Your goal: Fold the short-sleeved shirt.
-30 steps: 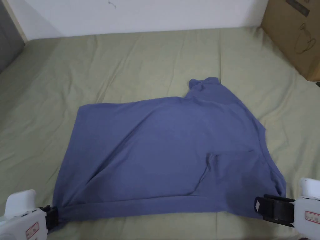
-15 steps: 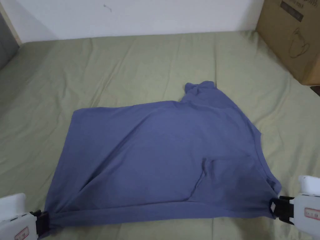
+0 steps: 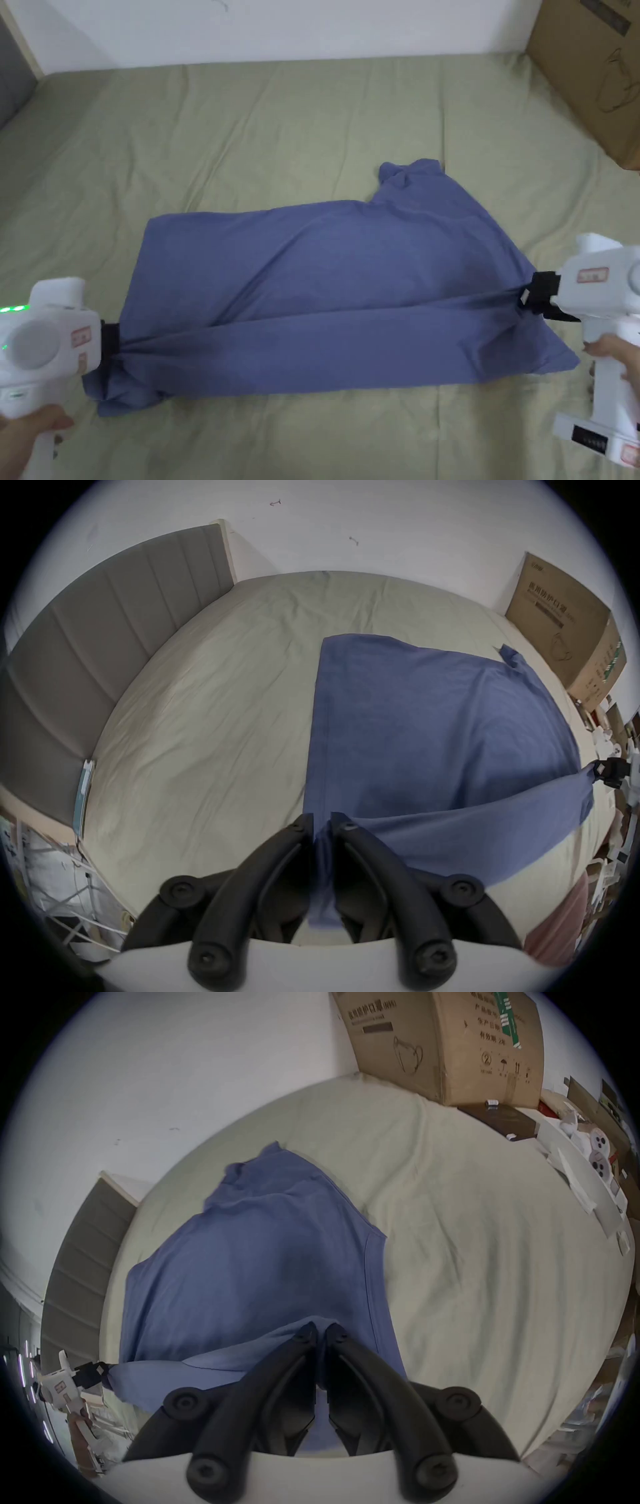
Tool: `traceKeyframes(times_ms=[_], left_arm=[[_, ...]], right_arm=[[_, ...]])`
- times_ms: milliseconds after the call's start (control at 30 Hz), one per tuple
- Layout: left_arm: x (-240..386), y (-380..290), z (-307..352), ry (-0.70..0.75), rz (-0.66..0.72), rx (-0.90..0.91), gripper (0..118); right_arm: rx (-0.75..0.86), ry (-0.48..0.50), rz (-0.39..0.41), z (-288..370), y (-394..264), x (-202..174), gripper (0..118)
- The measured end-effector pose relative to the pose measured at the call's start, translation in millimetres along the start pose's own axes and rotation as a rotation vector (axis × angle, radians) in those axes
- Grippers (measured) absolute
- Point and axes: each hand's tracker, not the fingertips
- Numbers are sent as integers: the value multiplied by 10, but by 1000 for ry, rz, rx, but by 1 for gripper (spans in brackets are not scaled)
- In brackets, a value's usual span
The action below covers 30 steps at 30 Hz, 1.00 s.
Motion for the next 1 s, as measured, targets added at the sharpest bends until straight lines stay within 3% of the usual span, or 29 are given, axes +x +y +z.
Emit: traceKeyframes(times_ms=[33, 67, 100, 133, 167, 267, 300, 333, 367, 400, 567, 667, 700, 733, 767, 800, 867, 900, 933, 967, 1000], left_arm=[[3, 56, -107, 2, -12, -4, 27], [8, 95, -166, 38, -15, -11, 45], [-7, 116, -199, 59, 3, -20, 72], [-55, 120, -210, 49, 16, -23, 91], [-98, 105, -196, 43, 36, -29, 101], [-179, -15, -30, 8, 54, -2, 98], [-210, -80, 44, -13, 57, -8, 78], [-228, -157, 114, -51, 58, 7, 47], [-234, -245, 189, -63, 53, 16, 8], [-227, -340, 239, -65, 48, 7, 0], [-149, -699, 391, -80, 69, 21, 2], [-174, -779, 255, -80, 119, 18, 13], [-240, -766, 120, -67, 141, -30, 50], [-273, -812, 21, -76, 153, -44, 79], [-295, -850, -51, -80, 156, -52, 96], [-312, -878, -111, -73, 164, -68, 97], [-362, -885, -278, -94, 210, -99, 72], [-342, -893, -289, -17, 184, -93, 57], [-354, -885, -274, -22, 144, -73, 49], [-257, -833, -155, -39, 129, -76, 40], [-276, -805, -130, -38, 131, -72, 15]], right_arm=[[-11, 3, 4, -81, 32, -9, 10], [-23, -27, 8, -149, 51, -22, 25], [-29, -80, 10, -179, 46, -40, 63], [-30, -66, 31, -190, 27, -30, 88], [-34, -52, 35, -167, 1, -13, 93], [-19, 14, 44, 70, -168, 40, 88], [-10, 26, 59, 156, -251, 54, 65], [-6, 22, 68, 234, -335, 58, 34], [4, 4, 84, 311, -430, 58, 7], [12, -30, 109, 362, -545, 75, 4], [-17, 30, 81, 571, -990, 220, 5], [-28, 9, 61, 599, -1125, 277, 4], [-33, 16, 38, 611, -1152, 316, 5], [-37, 28, 11, 624, -1167, 338, 5], [-33, 31, -2, 637, -1181, 347, 4], [-29, 27, -4, 656, -1195, 359, 5], [-27, 18, -6, 677, -1203, 360, 5], [-26, 8, -3, 673, -1192, 345, 7], [-26, 4, 2, 671, -1182, 340, 16], [-24, 2, 8, 665, -1165, 330, 35], [-20, 1, 9, 647, -1135, 327, 72]])
